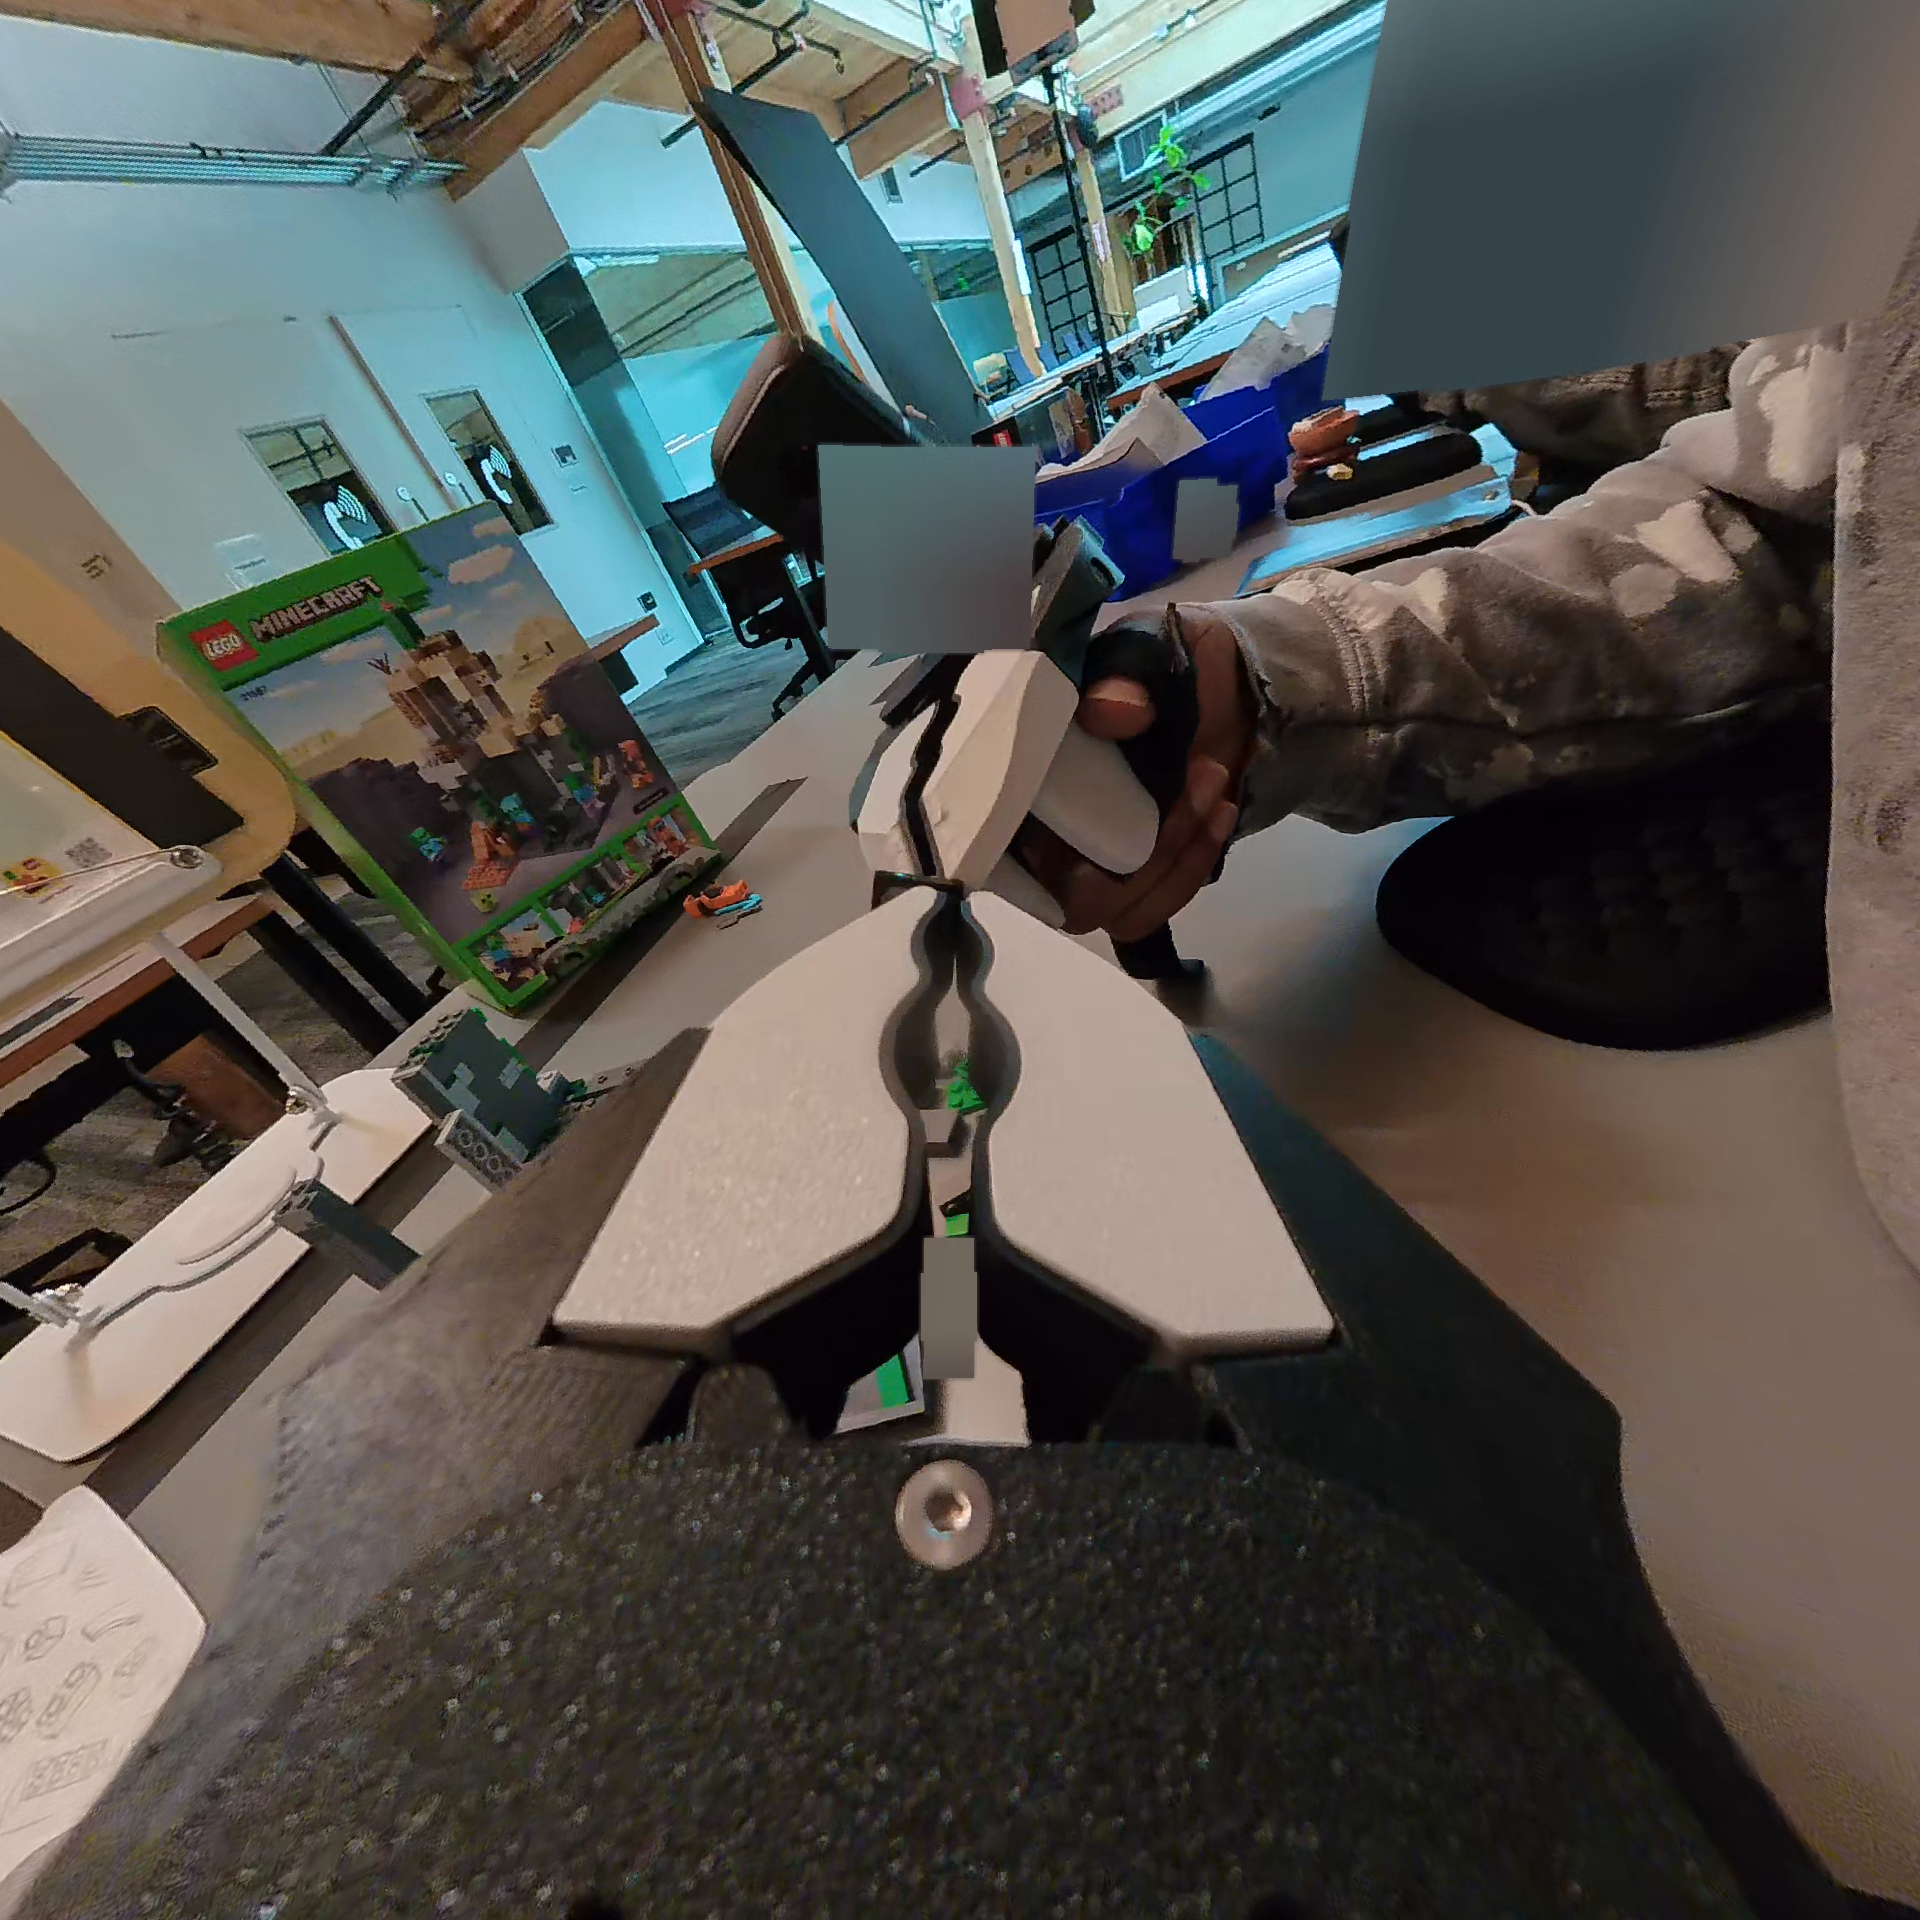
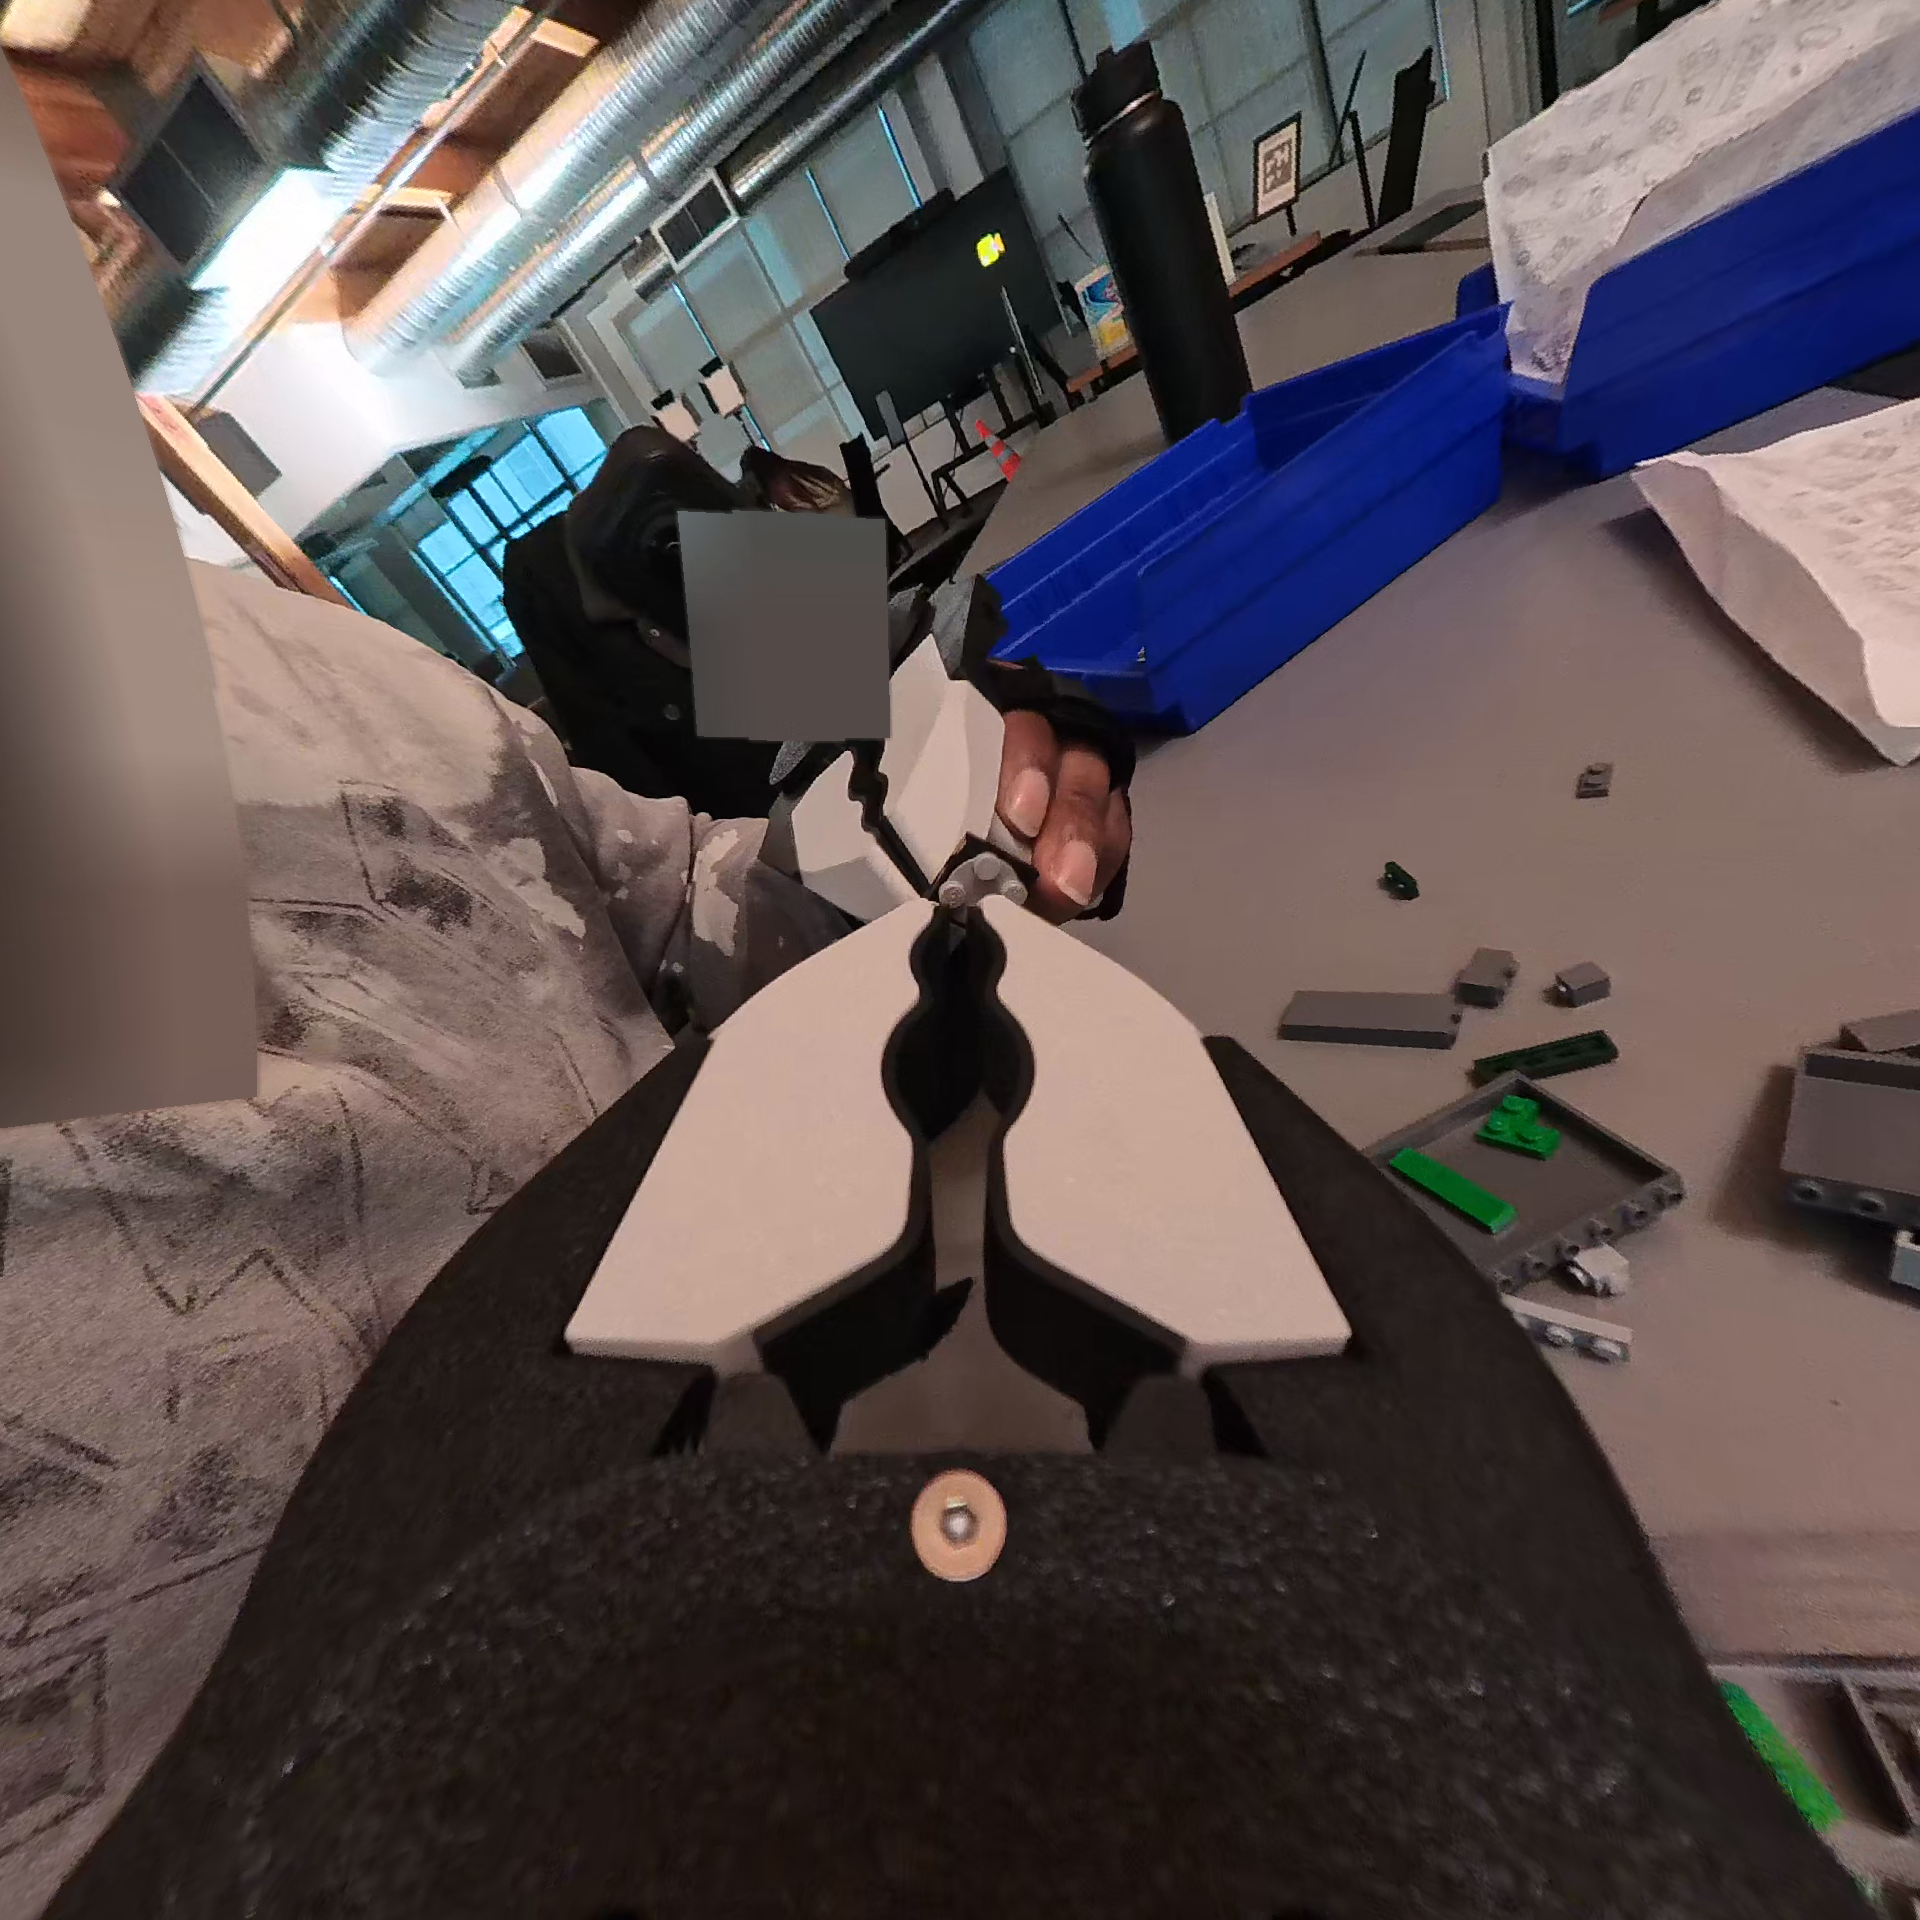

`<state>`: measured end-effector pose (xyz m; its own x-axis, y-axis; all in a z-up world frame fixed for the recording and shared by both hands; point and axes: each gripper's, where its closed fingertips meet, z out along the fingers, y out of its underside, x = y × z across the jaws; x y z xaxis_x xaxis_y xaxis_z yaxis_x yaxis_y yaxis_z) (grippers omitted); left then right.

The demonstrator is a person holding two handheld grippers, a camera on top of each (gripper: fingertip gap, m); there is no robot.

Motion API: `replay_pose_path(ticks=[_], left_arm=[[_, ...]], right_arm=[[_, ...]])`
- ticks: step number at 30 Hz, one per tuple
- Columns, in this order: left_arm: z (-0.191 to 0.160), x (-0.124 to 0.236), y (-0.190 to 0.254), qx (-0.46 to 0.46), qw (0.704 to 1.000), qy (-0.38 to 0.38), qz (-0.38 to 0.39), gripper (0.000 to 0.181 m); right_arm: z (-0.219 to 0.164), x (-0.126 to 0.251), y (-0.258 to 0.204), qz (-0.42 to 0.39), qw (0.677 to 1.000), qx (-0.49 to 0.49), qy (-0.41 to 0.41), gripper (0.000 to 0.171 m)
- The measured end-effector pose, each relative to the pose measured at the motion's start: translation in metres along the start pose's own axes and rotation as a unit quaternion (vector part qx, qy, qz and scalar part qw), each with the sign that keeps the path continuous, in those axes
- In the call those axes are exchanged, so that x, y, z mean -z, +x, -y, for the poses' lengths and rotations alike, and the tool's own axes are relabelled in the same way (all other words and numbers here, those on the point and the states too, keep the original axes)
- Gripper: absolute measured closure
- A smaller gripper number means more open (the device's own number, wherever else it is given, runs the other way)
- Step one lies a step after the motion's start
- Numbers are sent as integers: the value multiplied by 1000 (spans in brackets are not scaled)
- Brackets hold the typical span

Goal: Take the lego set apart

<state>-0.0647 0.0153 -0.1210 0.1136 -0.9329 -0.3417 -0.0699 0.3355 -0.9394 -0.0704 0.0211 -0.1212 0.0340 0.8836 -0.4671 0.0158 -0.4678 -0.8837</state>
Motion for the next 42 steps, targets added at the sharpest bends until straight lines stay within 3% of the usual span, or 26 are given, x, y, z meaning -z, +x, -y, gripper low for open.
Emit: replay_pose_path(ticks=[18, 22, 35, 42], left_arm=[[-9, 0, 5, 15, 1000, -17, -19, 180], [-7, -1, 4, 14, 1000, -12, -12, 172], [-10, 0, 0, 43, 999, -22, -15, 178], [1, 0, -17, 208, 977, 43, -21, 178]], right_arm=[[-11, 0, 2, 18, 999, -24, -14, 169], [-12, -3, 3, 22, 999, -35, -11, 171], [-13, -1, 2, 28, 999, -37, -9, 169], [1, 2, 16, -62, 997, 43, 14, 159]])
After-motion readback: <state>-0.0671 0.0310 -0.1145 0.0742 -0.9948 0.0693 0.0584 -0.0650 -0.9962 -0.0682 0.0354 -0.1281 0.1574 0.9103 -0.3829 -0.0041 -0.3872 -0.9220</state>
